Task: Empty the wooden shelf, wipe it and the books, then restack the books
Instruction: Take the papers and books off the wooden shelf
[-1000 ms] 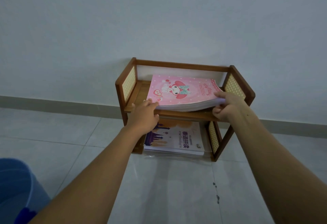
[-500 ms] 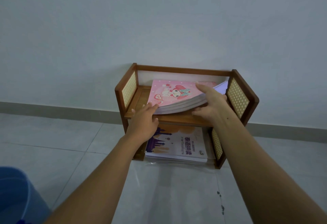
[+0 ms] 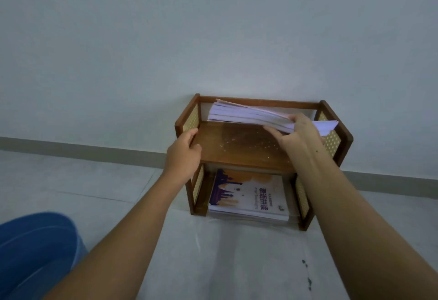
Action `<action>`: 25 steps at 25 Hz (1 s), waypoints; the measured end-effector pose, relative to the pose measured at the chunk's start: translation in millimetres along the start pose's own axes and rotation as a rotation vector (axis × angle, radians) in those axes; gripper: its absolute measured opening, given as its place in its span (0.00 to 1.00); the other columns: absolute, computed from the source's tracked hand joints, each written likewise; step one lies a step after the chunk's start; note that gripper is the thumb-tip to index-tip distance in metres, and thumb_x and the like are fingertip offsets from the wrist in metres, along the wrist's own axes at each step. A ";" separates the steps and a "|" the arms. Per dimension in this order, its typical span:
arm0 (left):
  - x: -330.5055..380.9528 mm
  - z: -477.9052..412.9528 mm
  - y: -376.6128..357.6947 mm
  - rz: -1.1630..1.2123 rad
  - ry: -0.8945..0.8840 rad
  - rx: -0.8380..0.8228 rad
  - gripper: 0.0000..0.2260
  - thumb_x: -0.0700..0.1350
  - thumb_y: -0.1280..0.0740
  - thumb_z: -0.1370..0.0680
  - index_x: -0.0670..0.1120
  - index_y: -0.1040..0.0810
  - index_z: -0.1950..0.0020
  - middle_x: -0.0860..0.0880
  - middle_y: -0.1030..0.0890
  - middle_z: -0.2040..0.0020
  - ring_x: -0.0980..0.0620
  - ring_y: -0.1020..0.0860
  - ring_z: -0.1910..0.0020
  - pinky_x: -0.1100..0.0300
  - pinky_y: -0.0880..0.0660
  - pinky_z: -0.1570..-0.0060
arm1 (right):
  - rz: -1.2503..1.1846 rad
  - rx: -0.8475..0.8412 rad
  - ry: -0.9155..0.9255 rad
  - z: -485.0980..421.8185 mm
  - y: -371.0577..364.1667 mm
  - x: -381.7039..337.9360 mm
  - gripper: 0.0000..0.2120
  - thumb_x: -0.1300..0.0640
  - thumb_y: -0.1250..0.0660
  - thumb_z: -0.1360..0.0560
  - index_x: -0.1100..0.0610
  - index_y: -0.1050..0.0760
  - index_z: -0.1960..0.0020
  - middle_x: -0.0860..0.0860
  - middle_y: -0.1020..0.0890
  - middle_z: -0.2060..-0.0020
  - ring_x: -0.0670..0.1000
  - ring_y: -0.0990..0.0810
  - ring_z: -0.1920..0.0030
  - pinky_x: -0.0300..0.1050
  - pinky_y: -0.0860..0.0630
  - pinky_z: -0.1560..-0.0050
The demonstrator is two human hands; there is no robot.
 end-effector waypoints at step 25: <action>-172.4 159.1 -39.4 0.168 0.636 -0.821 0.20 0.55 0.50 0.17 0.45 0.26 0.37 0.43 0.20 0.42 0.43 0.21 0.43 0.46 0.23 0.44 | 1.199 -0.563 -0.267 111.5 72.3 99.6 0.24 0.74 0.36 0.28 0.54 0.32 0.37 0.62 0.21 0.46 0.65 0.18 0.52 0.67 0.20 0.65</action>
Point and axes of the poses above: each hand's wrist, its own z-axis away from the middle knuckle, its own y-axis out of the back of the hand, x = y × z, the point moved 10 cm from there along -z, towards the middle knuckle
